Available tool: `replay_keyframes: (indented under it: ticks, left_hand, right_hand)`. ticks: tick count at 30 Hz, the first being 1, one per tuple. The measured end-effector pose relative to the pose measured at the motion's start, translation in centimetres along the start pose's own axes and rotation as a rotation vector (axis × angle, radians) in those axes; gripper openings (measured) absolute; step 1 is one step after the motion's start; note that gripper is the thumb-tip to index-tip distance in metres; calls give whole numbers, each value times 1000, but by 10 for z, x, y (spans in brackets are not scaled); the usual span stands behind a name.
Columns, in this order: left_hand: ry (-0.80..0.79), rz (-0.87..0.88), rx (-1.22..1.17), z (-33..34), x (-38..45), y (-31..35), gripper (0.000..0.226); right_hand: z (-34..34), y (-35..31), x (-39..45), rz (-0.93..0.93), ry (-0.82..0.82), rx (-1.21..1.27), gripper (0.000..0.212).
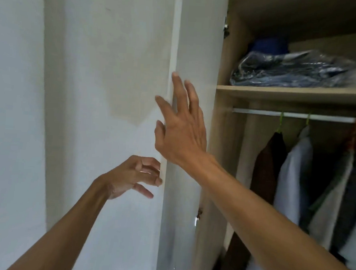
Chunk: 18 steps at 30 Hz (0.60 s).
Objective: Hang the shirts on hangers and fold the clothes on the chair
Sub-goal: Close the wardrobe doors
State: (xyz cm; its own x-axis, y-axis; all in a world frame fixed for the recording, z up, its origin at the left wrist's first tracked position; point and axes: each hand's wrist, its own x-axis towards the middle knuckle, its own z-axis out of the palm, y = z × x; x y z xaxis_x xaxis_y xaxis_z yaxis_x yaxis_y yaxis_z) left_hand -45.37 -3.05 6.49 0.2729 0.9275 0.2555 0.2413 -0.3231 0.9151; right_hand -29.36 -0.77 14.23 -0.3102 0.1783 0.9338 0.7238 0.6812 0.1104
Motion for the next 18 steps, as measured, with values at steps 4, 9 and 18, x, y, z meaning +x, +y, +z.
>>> replay_keyframes:
  ticks: [4,9,18]
  left_hand:
    - [-100,92,-80,45,38,8,34]
    - [7,266,33,110,96,18,56]
    - [197,577,437,207,196,23,127]
  right_hand:
    - [-42,37,-8,-22,37,-244,43]
    - [-94,95,-33,0,-23,-535,45]
    - [-150,208,-69,101,-172,-875,67]
